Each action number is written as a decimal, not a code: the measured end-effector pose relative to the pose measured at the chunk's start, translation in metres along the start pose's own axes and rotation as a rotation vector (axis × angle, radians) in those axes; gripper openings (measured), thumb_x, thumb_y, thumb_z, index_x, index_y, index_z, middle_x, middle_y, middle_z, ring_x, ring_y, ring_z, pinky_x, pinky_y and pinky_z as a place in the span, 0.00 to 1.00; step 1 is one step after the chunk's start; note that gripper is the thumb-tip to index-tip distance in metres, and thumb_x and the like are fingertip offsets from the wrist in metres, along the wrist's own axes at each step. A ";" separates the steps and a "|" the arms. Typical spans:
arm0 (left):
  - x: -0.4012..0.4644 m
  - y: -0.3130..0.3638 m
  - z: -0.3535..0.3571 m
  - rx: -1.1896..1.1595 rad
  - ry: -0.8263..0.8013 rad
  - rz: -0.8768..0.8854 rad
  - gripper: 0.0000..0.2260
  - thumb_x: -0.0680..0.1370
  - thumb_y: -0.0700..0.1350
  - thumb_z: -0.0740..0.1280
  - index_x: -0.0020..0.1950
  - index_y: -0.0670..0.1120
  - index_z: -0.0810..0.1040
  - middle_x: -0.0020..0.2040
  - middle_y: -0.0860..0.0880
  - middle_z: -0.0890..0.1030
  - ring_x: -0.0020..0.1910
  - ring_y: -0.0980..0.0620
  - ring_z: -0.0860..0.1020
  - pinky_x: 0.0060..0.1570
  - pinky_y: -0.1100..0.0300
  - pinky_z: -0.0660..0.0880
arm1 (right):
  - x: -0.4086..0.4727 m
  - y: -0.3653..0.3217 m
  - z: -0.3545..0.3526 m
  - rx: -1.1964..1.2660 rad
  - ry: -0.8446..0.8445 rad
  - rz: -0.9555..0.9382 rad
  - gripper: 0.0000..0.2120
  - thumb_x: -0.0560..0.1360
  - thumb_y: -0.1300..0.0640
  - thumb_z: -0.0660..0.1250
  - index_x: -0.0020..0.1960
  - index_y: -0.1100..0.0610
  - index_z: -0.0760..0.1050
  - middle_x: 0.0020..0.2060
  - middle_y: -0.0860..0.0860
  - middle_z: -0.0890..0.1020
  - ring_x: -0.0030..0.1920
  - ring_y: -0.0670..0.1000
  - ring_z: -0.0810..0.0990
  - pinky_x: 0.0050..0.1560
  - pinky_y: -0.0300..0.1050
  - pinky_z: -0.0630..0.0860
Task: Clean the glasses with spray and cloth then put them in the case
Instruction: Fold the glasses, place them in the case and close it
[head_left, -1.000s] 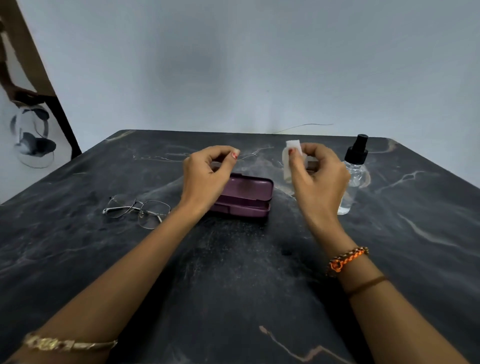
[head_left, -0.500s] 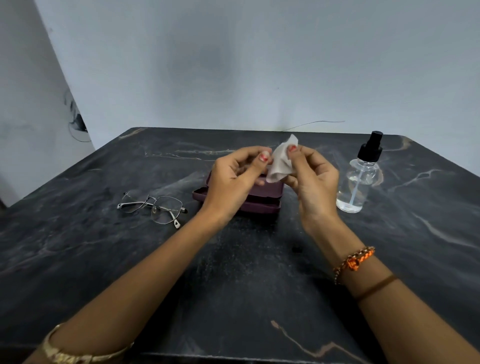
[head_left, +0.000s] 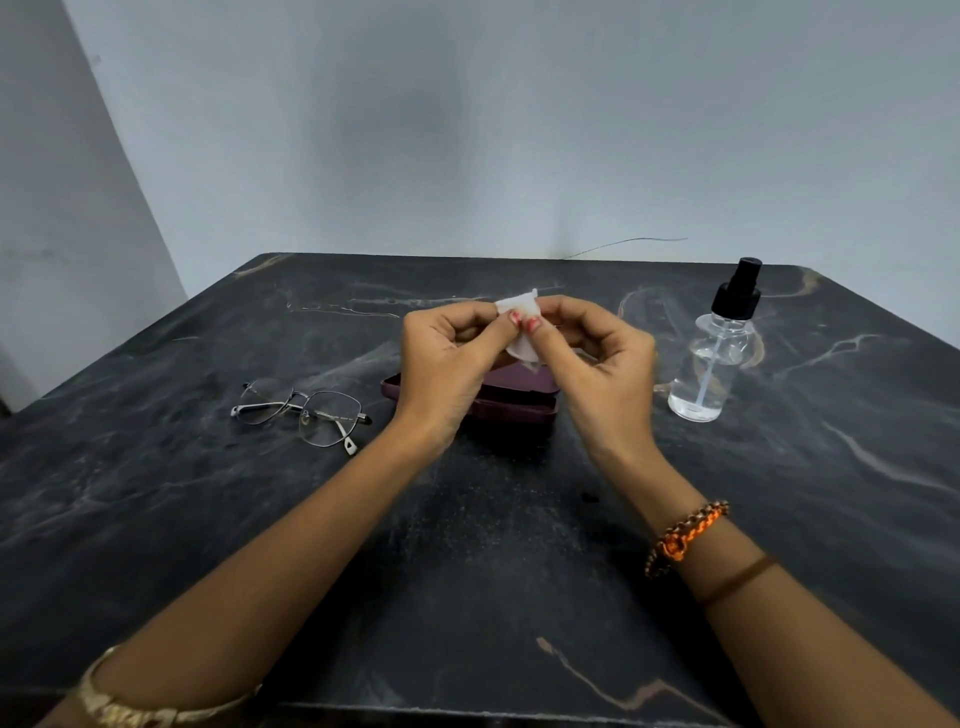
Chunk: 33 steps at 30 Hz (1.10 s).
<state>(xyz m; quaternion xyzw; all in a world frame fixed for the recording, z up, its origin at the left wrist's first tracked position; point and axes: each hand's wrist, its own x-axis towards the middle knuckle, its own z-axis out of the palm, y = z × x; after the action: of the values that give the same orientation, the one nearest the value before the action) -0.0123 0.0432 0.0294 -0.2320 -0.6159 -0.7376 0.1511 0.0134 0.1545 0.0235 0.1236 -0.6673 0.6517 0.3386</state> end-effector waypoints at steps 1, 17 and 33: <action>0.000 0.000 0.000 0.004 0.009 -0.002 0.10 0.73 0.33 0.67 0.34 0.45 0.81 0.29 0.54 0.82 0.32 0.57 0.81 0.35 0.65 0.79 | 0.000 0.000 0.000 -0.019 0.003 -0.014 0.06 0.70 0.61 0.69 0.46 0.53 0.79 0.38 0.50 0.83 0.38 0.47 0.82 0.40 0.40 0.78; 0.016 -0.001 -0.017 0.129 0.199 -0.168 0.11 0.74 0.35 0.66 0.34 0.46 0.79 0.29 0.52 0.81 0.33 0.53 0.80 0.35 0.59 0.81 | 0.012 0.003 -0.010 0.150 0.337 0.274 0.06 0.74 0.66 0.63 0.45 0.56 0.74 0.31 0.48 0.78 0.31 0.41 0.77 0.40 0.41 0.75; 0.031 0.000 -0.053 1.066 0.141 -0.218 0.08 0.71 0.41 0.66 0.47 0.47 0.83 0.44 0.46 0.84 0.49 0.44 0.79 0.49 0.54 0.74 | 0.005 0.012 -0.007 -0.173 0.064 0.404 0.12 0.69 0.66 0.66 0.34 0.52 0.79 0.32 0.51 0.82 0.30 0.45 0.79 0.40 0.45 0.80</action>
<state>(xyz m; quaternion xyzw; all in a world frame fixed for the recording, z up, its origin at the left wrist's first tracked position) -0.0470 -0.0070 0.0392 -0.0082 -0.9131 -0.3485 0.2114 0.0043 0.1639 0.0169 -0.0629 -0.7209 0.6502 0.2316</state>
